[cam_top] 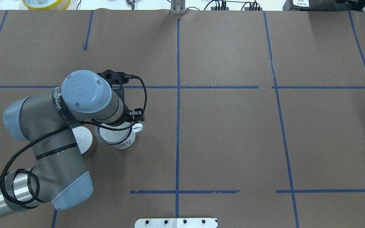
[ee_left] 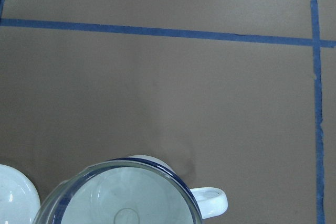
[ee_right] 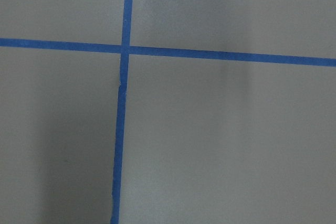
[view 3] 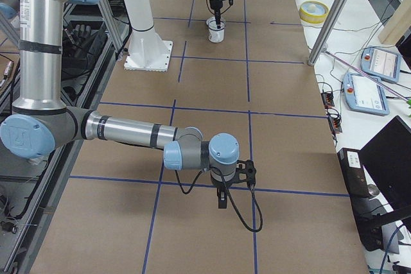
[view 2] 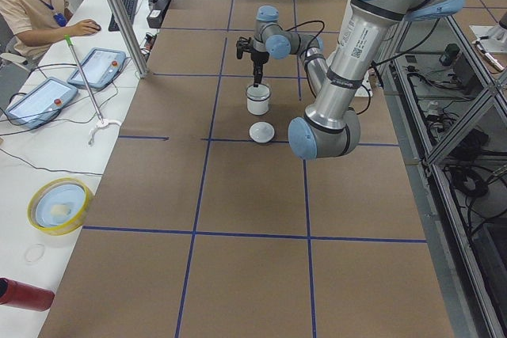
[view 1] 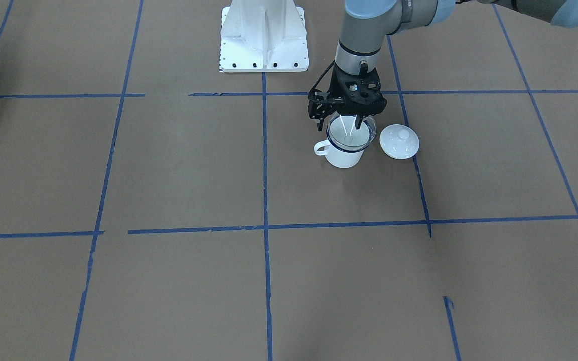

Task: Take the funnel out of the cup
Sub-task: 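Move the left gripper down over the glass funnel in the mug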

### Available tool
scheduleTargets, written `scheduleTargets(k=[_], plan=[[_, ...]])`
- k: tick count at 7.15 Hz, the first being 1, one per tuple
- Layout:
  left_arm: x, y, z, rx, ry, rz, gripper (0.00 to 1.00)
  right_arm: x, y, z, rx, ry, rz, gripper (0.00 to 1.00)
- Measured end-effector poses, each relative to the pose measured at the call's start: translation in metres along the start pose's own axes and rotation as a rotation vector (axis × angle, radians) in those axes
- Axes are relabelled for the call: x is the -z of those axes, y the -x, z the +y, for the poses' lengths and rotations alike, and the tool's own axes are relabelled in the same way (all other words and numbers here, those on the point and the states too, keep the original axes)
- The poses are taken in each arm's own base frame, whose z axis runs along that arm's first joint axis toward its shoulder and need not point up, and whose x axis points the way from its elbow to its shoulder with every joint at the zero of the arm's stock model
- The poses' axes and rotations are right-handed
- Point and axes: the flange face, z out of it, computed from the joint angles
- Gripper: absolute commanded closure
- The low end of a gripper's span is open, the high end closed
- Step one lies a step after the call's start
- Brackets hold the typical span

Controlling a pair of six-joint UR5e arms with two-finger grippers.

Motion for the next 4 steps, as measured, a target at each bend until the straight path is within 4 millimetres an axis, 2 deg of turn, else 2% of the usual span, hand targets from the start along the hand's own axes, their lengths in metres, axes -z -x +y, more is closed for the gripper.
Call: scheduleTargets(k=[1, 4], plan=[[-0.0001, -0.0075, 0.0022, -0.001, 0.008, -0.013, 0.41, 0.0, 0.0, 0.0, 0.0, 0.0, 0.0, 0.0], [-0.0035, -0.0162, 0.0041, -0.004, 0.015, -0.029, 0.46, 0.0, 0.0, 0.0, 0.0, 0.0, 0.0, 0.0]])
